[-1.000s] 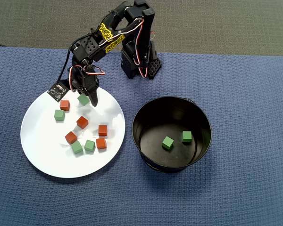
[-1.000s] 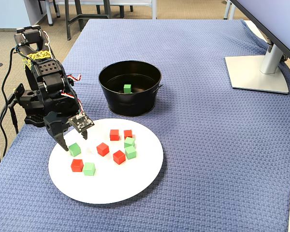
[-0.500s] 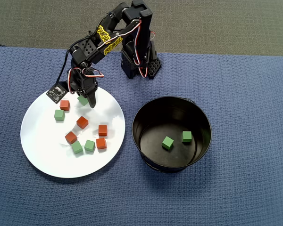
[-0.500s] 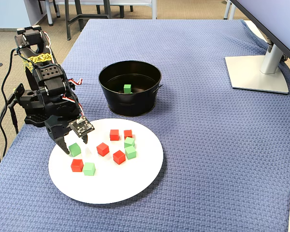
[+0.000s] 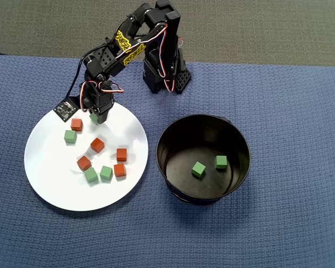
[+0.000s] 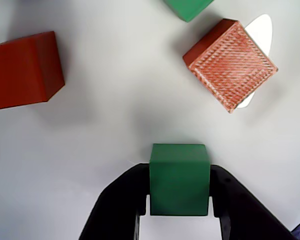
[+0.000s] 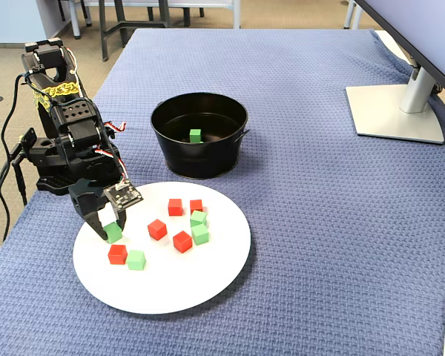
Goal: Pick up the green cubes from the white plate and place them in the black recipient
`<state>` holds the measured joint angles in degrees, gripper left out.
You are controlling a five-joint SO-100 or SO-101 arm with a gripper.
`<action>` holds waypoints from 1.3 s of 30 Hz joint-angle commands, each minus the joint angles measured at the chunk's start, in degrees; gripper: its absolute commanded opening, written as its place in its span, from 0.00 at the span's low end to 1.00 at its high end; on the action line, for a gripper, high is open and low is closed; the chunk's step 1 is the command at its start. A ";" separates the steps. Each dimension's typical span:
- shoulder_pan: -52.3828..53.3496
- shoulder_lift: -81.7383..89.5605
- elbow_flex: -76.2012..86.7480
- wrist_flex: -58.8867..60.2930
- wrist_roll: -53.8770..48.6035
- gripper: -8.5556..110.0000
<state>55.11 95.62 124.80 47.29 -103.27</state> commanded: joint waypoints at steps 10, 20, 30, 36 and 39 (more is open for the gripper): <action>-10.02 22.94 -2.02 11.16 19.60 0.07; -29.09 37.71 -16.52 30.67 44.56 0.07; -55.11 34.72 -22.85 29.18 66.45 0.07; -66.09 21.97 -26.46 22.76 76.29 0.07; -68.82 15.38 -29.97 22.85 78.93 0.35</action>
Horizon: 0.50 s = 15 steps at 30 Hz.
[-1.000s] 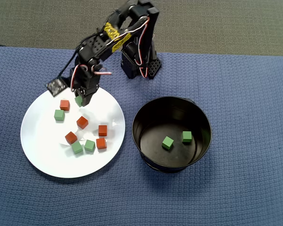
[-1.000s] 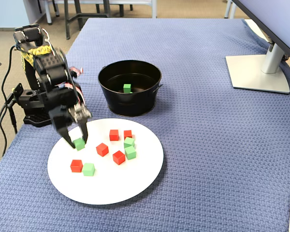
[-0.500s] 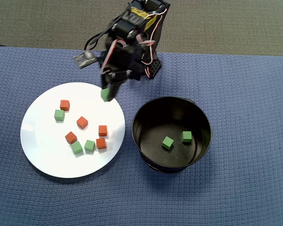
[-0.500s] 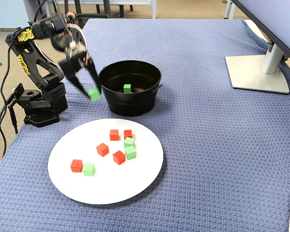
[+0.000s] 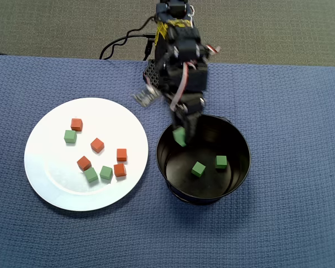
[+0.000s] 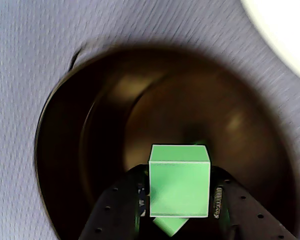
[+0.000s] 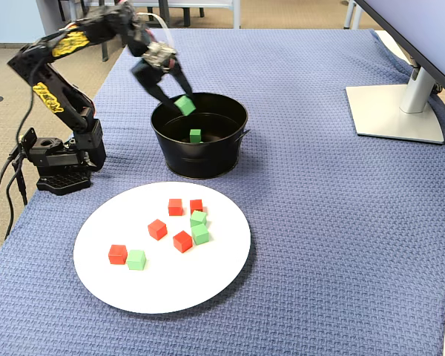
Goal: Pick up the green cubes from the white plate and place them in the black recipient
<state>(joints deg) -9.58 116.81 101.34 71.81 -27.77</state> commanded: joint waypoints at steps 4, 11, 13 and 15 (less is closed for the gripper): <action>-1.76 -3.52 -7.03 0.79 0.26 0.38; 18.19 6.77 -4.04 2.55 -12.39 0.14; 25.75 8.09 -2.02 0.53 -17.23 0.08; 32.17 8.44 1.05 -1.23 -23.99 0.07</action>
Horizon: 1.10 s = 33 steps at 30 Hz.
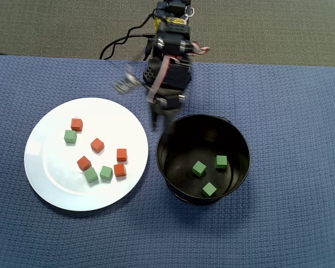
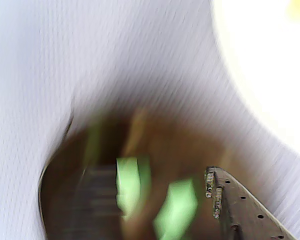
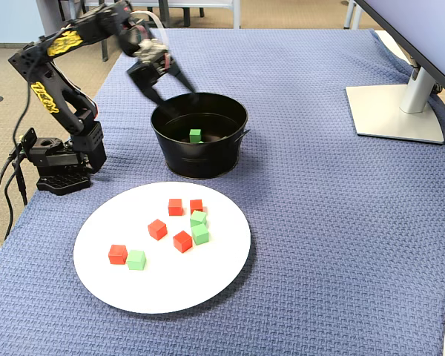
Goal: Pick up the green cubes from the white plate and place them in the black recipient
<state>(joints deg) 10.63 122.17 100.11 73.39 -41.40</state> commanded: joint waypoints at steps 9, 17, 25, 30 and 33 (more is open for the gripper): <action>31.29 -6.59 8.88 -15.56 -35.16 0.07; 39.20 -16.35 8.44 -22.68 -49.22 0.07; 43.86 -23.38 10.02 -30.32 -57.13 0.09; 46.58 -26.89 11.78 -34.45 -64.69 0.37; 46.93 -29.09 11.78 -36.39 -65.39 0.43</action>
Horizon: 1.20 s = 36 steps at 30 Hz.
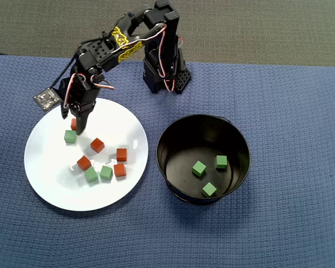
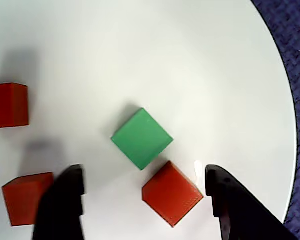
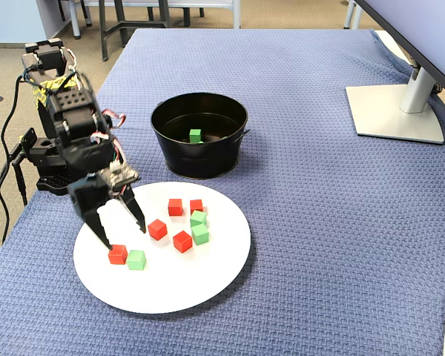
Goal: Pick up the green cubes from the white plate and place them in the black recipient
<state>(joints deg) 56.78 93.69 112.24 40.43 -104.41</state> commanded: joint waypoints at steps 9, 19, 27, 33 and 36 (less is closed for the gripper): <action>-0.62 -4.83 -1.85 -4.57 12.48 0.47; -2.20 -4.75 -4.39 0.53 30.94 0.46; -4.92 -4.75 -6.15 6.42 41.75 0.41; -5.54 -4.39 -7.47 9.49 44.21 0.40; -5.54 -4.39 -6.77 9.40 42.98 0.40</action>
<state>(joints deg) 52.12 88.07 108.19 49.22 -61.35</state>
